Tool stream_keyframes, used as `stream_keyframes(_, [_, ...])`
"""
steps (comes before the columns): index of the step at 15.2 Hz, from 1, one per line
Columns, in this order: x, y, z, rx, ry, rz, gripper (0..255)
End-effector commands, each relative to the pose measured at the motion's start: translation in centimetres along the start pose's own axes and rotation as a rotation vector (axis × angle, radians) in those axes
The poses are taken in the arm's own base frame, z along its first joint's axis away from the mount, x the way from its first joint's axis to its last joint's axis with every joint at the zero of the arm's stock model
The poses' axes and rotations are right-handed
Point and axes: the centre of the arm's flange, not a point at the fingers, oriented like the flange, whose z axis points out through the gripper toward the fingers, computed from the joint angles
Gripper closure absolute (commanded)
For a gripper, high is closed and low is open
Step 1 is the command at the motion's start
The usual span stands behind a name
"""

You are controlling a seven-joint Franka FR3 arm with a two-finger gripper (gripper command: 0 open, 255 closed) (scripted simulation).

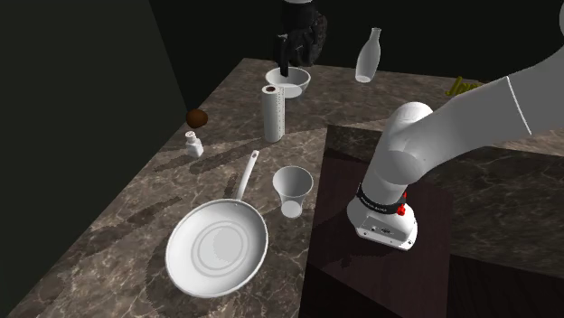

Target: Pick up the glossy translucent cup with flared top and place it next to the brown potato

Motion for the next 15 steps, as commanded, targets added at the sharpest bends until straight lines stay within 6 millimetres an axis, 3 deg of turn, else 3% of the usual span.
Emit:
stream_keyframes(1, [0.0,0.0,0.0,0.0,0.0,0.0,0])
stream_keyframes(15, [-9.9,-16.5,7.2,-0.133,0.055,-0.008,0])
